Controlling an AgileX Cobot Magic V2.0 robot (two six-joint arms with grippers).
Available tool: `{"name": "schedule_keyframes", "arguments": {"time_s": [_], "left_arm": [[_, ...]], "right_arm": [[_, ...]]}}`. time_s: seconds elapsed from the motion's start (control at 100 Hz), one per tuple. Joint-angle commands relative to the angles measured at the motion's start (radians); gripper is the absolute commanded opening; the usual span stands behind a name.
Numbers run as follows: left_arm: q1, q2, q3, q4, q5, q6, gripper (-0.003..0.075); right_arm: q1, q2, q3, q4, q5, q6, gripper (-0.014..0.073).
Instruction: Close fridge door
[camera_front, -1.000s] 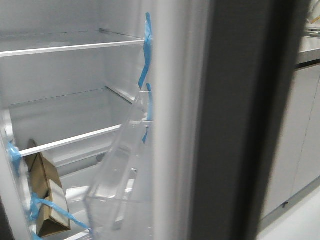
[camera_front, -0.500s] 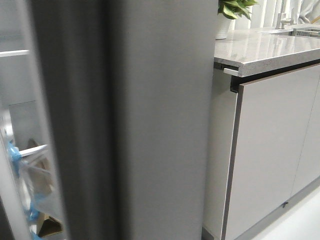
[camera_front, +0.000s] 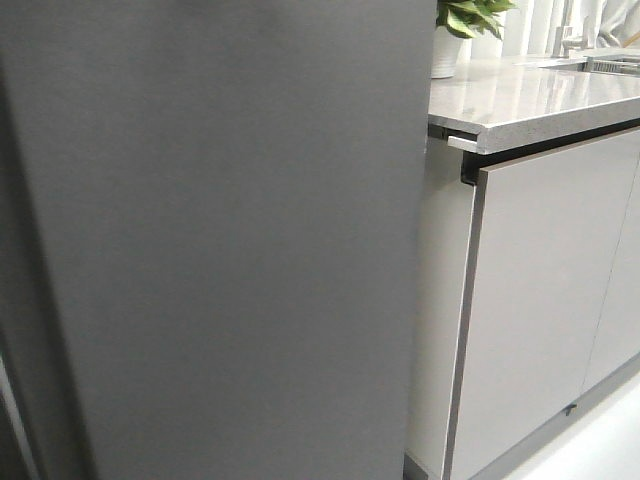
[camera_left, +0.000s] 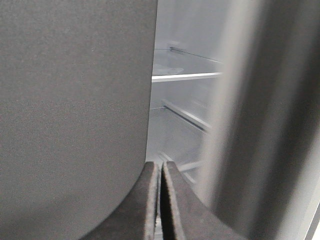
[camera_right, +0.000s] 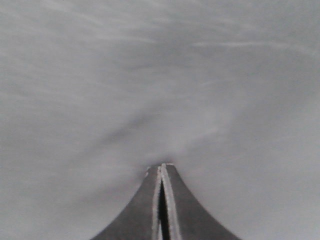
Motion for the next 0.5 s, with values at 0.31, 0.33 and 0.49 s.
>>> {"name": "schedule_keyframes", "arguments": {"time_s": [0.31, 0.33, 0.49], "left_arm": [[-0.004, -0.023, 0.04, -0.006, -0.083, -0.002, -0.002], [-0.004, -0.023, 0.04, -0.006, -0.083, -0.002, -0.002], [-0.004, -0.023, 0.04, -0.006, -0.083, -0.002, -0.002]], "right_arm": [[0.001, 0.216, -0.319, -0.252, -0.161, 0.023, -0.0071], [0.001, 0.218, -0.319, -0.252, -0.162, 0.023, -0.0071], [0.001, 0.218, -0.319, -0.252, -0.161, 0.023, -0.0071]]}}
